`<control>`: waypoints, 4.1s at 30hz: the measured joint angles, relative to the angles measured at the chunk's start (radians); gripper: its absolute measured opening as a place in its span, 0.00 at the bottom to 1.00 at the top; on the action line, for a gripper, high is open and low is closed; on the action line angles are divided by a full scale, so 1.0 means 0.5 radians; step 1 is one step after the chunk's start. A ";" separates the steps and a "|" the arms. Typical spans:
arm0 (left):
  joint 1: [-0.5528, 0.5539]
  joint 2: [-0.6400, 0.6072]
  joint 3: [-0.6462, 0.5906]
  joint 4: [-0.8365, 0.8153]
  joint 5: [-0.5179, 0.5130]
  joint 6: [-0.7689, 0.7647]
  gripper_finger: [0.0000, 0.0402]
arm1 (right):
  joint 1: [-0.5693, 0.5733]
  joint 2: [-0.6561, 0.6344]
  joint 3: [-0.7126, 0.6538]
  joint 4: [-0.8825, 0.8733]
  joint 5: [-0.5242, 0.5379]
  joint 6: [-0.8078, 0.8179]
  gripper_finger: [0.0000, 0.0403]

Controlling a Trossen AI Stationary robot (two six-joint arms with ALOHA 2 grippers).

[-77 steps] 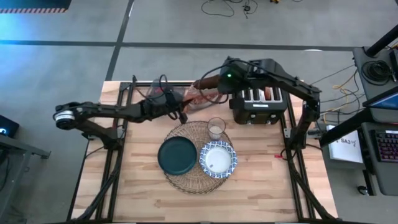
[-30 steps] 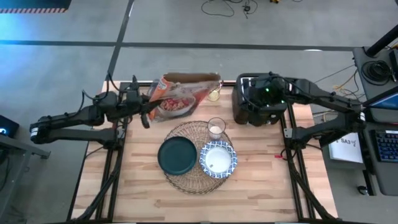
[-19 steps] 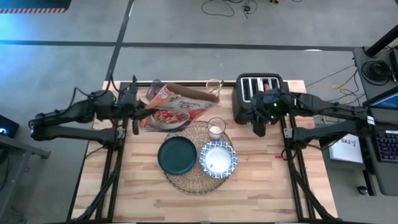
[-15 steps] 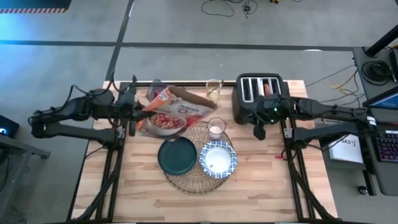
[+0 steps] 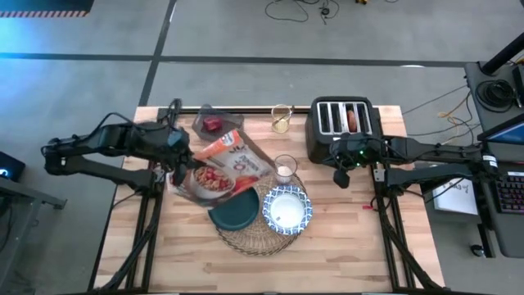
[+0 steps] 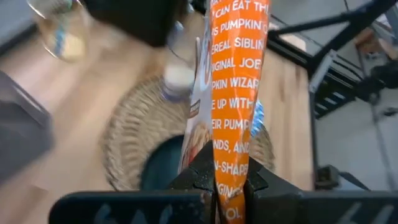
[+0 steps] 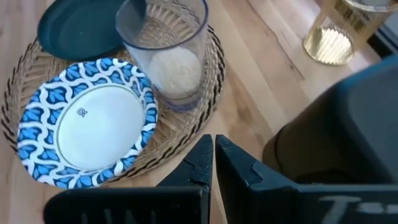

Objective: Arrange a breakfast setting
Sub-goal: Pour the cereal into the white patterned bowl

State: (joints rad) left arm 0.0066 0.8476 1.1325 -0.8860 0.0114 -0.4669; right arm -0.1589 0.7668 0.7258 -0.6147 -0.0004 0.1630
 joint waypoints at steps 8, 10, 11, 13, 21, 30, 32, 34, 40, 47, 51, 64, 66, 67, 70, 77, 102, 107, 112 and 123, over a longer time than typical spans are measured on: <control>-0.072 0.175 0.000 0.007 0.170 -0.246 0.00 | 0.000 0.002 -0.005 -0.040 0.000 0.140 0.02; -0.095 0.209 0.000 0.008 0.171 -0.292 0.00 | 0.000 0.002 -0.005 -0.058 0.000 0.141 0.02; -0.106 0.229 0.000 0.008 0.177 -0.315 0.00 | 0.000 0.002 -0.005 -0.074 -0.001 0.144 0.02; -0.121 0.263 0.000 0.011 0.215 -0.358 0.00 | 0.000 0.002 -0.005 -0.087 -0.001 0.141 0.02; -0.171 0.366 0.000 0.129 0.272 -0.608 0.00 | -0.001 0.002 -0.005 -0.078 0.000 0.127 0.02; -0.209 0.456 0.000 0.266 0.276 -0.905 0.00 | -0.001 0.002 -0.005 -0.077 0.000 0.125 0.02; -0.209 0.478 0.000 0.268 0.296 -0.959 0.00 | -0.001 0.003 -0.005 -0.077 0.000 0.125 0.02; -0.209 0.506 0.026 0.237 0.325 -0.985 0.00 | -0.001 0.003 -0.005 -0.077 0.000 0.125 0.02; -0.209 0.715 0.365 0.035 0.328 -0.955 0.00 | -0.001 0.003 -0.005 -0.077 0.000 0.125 0.02; -0.209 1.173 1.032 -0.727 0.324 -0.865 0.00 | -0.001 0.003 -0.005 -0.077 0.000 0.125 0.02; -0.210 1.435 1.401 -1.044 0.308 -0.740 0.00 | -0.001 0.003 -0.005 -0.077 0.000 0.125 0.02; -0.207 2.006 2.188 -1.365 0.499 -0.521 0.00 | -0.001 0.003 -0.005 -0.076 0.000 0.125 0.02; -0.204 2.037 2.211 -1.369 0.583 -0.557 0.00 | -0.001 0.004 -0.005 -0.076 0.000 0.125 0.02; -0.203 2.051 2.215 -1.367 0.603 -0.581 0.00 | -0.001 0.004 -0.005 -0.076 0.000 0.125 0.02; -0.203 2.074 2.199 -1.371 0.690 -0.673 0.00 | -0.001 0.004 -0.005 -0.076 0.000 0.125 0.02; -0.196 2.086 2.197 -1.371 0.769 -0.967 0.00 | -0.001 0.004 -0.005 -0.076 0.000 0.125 0.02; -0.055 2.303 2.318 -1.365 1.545 -1.954 0.00 | -0.001 0.004 -0.005 -0.075 0.000 0.125 0.02; -0.014 2.387 2.423 -1.329 1.704 -2.050 0.00 | -0.001 0.004 -0.005 -0.076 0.000 0.125 0.02; 0.015 2.391 2.409 -1.339 1.831 -2.121 0.00 | -0.001 0.005 -0.005 -0.074 0.000 0.125 0.02; 0.017 2.482 2.420 -1.252 2.237 -2.143 0.00 | -0.001 0.005 -0.005 -0.072 0.000 0.125 0.02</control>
State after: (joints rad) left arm 0.0151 2.0888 2.3425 -1.5120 1.1300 -1.5383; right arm -0.1593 0.7692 0.7231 -0.6506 -0.0002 0.2253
